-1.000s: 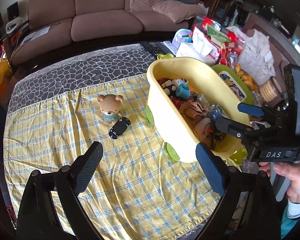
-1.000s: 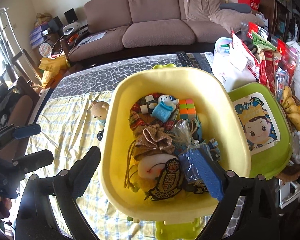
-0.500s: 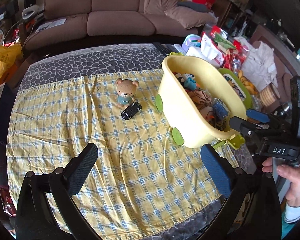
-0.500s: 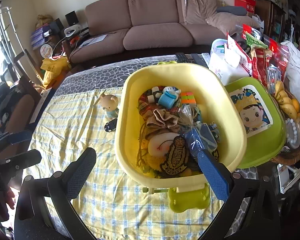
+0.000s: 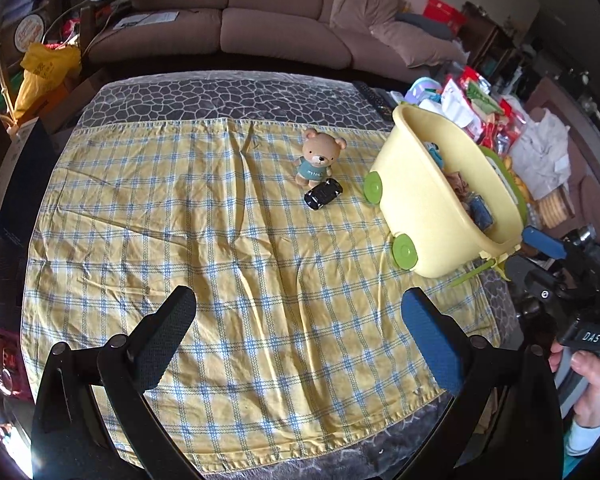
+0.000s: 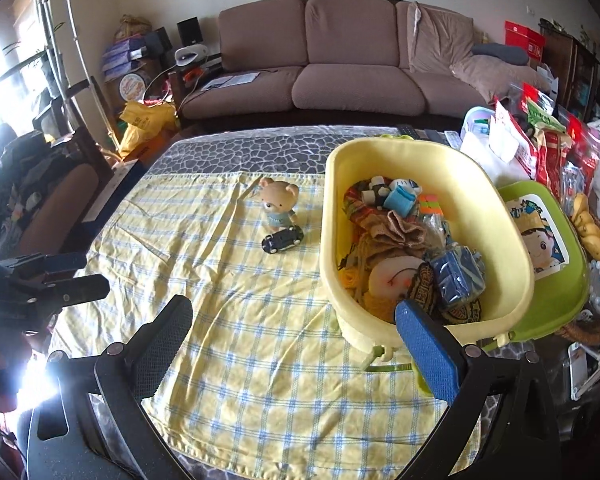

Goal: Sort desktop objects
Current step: 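Withdraw both grippers from the tub toward the teddy bear and car, then grasp the black toy car with the right gripper while the left gripper grasps the teddy bear, then carry the teddy bear with the left gripper while the right gripper carries the car over the tub, then open both grippers to drop the teddy bear and car into the tub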

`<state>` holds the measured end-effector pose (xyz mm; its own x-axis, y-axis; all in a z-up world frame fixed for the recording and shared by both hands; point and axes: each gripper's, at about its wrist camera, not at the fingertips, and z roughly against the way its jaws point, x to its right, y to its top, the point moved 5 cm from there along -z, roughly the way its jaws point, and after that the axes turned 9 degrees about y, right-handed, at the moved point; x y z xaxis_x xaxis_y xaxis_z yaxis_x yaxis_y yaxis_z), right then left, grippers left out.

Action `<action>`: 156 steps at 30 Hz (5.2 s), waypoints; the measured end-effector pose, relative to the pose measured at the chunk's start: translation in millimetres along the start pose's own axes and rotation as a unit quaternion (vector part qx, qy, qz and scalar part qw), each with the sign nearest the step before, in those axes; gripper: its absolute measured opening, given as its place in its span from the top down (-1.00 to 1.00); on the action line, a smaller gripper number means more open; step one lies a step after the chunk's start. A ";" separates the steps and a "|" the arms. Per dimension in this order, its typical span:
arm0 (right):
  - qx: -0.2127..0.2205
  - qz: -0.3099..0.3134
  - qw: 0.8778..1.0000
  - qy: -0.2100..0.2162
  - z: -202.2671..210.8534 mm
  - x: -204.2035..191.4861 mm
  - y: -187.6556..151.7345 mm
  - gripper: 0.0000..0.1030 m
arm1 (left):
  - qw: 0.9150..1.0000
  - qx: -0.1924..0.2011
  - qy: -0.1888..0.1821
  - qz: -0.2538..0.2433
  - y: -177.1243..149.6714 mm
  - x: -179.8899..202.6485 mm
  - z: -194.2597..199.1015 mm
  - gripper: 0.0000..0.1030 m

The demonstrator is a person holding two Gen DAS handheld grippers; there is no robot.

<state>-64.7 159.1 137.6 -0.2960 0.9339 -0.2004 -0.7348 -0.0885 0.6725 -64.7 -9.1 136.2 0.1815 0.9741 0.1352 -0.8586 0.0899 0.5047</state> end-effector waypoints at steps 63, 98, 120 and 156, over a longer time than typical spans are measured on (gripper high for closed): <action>-0.058 -0.016 0.998 -0.024 -244.2 29.1 -0.1 -0.19 | 0.998 0.014 -0.050 -0.035 116.1 -2.2 -195.7 -1.00; -0.038 0.019 0.996 0.075 -155.4 -11.4 -18.5 -0.19 | 0.993 0.051 -0.034 -0.102 120.2 62.1 -162.8 0.05; -0.005 -0.002 1.000 0.001 -3.6 109.1 63.6 -0.19 | 0.980 0.076 -0.072 -0.172 143.4 209.2 -61.9 0.04; -0.123 0.045 0.991 -0.034 -78.1 189.7 36.3 -0.30 | 0.975 -0.036 -0.041 -0.214 152.6 283.4 -166.2 0.04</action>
<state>-195.2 306.0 68.4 -0.3317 0.9389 -0.0923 -0.8358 -0.2471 0.4903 -224.0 315.2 109.8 0.5665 0.8240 -0.0060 -0.7261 0.5026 0.4692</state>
